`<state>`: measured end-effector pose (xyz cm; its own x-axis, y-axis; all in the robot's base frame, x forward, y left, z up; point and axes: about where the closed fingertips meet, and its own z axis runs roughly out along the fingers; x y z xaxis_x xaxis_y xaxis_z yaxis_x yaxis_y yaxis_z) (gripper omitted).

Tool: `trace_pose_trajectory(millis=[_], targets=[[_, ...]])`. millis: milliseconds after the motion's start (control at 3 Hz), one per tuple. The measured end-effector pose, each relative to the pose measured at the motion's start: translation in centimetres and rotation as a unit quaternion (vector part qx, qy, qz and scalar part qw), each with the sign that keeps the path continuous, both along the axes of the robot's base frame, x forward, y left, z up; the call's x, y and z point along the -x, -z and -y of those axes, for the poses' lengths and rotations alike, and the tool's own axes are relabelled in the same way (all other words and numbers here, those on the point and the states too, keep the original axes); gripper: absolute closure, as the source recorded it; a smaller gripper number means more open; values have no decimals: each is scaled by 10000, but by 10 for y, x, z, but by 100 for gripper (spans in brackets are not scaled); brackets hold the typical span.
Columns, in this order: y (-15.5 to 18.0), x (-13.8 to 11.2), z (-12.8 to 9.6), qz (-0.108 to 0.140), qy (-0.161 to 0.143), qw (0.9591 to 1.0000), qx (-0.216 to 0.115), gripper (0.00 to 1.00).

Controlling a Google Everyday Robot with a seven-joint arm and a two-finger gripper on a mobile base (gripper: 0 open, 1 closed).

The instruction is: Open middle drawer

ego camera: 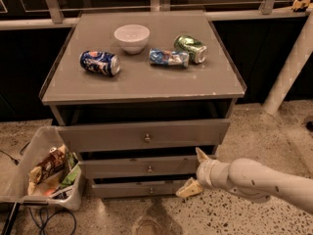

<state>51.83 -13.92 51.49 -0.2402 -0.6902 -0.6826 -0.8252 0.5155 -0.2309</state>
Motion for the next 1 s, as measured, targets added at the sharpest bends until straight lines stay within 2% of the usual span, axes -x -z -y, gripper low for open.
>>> trace_pose_trajectory(millis=[333, 667, 1000], targets=[[15, -12, 12, 271, -29, 9996, 77, 0], [25, -21, 22, 423, -226, 9988, -68, 0], [33, -26, 23, 404, -627, 9962, -440, 0]])
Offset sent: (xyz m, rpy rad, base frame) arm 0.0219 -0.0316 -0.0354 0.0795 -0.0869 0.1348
